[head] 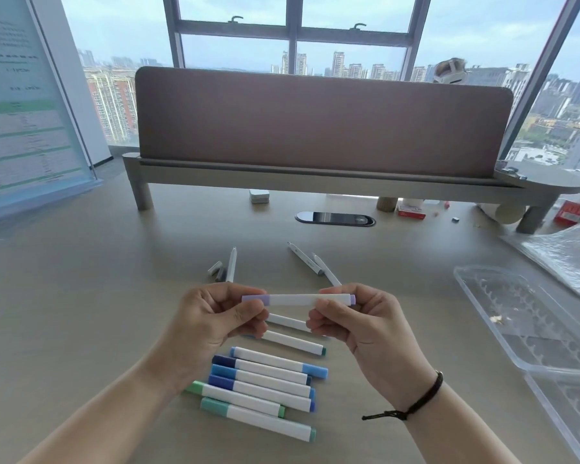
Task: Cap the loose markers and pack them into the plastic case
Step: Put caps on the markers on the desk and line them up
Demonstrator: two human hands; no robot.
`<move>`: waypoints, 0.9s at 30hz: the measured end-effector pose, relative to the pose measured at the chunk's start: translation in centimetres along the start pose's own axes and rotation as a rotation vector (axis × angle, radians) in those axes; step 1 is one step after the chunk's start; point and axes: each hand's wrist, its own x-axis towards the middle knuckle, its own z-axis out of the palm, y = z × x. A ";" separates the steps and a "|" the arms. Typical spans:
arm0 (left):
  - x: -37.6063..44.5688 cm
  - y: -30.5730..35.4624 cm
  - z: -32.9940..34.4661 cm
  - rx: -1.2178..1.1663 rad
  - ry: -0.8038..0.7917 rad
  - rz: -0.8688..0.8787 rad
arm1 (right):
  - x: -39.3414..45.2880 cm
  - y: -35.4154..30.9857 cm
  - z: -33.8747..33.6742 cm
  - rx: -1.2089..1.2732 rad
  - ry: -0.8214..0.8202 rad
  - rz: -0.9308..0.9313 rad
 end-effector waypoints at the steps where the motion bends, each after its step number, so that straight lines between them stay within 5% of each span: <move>1: 0.0 -0.1 -0.1 0.006 -0.005 -0.001 | 0.0 0.0 0.0 -0.005 0.013 0.001; 5: 0.2 0.0 -0.6 0.114 -0.023 0.020 | 0.3 0.5 -0.1 -0.134 0.058 0.016; 10: 1.3 -0.5 -1.9 0.429 -0.027 0.039 | 1.5 1.5 -1.5 -0.646 0.133 -0.043; 15: 2.4 -1.0 -4.9 0.767 0.205 0.093 | 2.4 2.2 -3.9 -0.952 0.338 -0.128; 22: 3.2 -1.3 -6.3 0.968 0.519 0.121 | 2.7 3.6 -3.6 -1.287 0.116 -0.147; 27: 3.4 -1.6 -7.0 1.038 0.518 0.119 | 2.3 3.9 -3.3 -1.291 -0.026 -0.161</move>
